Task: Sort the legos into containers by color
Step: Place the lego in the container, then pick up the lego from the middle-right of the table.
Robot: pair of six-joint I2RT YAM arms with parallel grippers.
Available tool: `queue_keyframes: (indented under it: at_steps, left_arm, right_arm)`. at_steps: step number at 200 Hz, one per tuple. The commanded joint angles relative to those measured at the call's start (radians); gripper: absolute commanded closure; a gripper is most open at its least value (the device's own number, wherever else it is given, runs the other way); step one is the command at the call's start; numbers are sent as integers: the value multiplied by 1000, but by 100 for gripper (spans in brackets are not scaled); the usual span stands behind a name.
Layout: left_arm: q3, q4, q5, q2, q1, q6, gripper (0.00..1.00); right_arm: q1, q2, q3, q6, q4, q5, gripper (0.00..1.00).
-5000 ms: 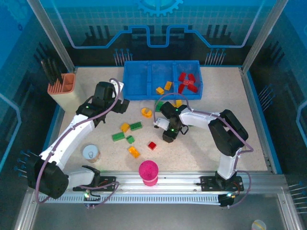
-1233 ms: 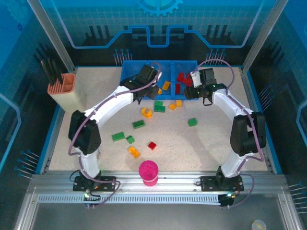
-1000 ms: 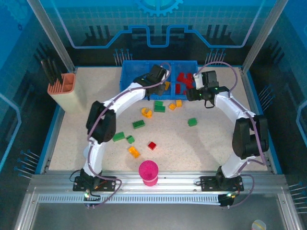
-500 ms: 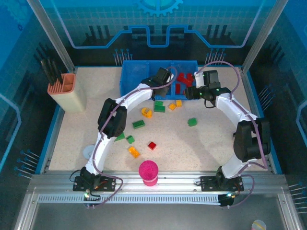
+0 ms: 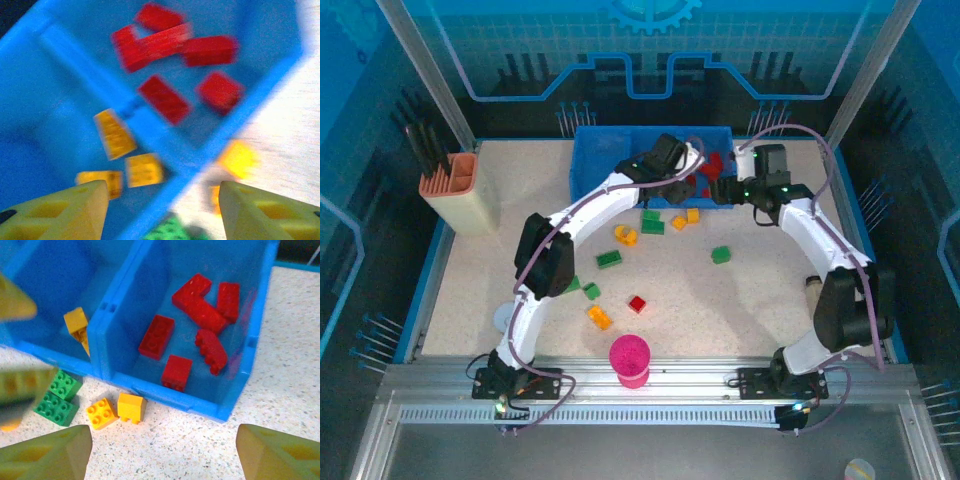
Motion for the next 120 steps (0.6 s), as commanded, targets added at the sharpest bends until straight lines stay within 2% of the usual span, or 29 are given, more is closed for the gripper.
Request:
queue_keyframes:
  at_steps: [1,13,54,120]
  left_arm:
    - [21,-124,251,-37,-35,41,41]
    - [12,-123,280,-32,-45,27,41]
    - [0,-85,253,12,-116,42,37]
    - [35,-59,248,122,-197,46,33]
  right_arm:
    - [-64,-78,0,69,-21,-33,22]
    - [-97,-107,-15,99,-6,-52,23]
    - [-172,-166,-46,137,23,-64,23]
    - [-257,-190,-95,155,38,-168,23]
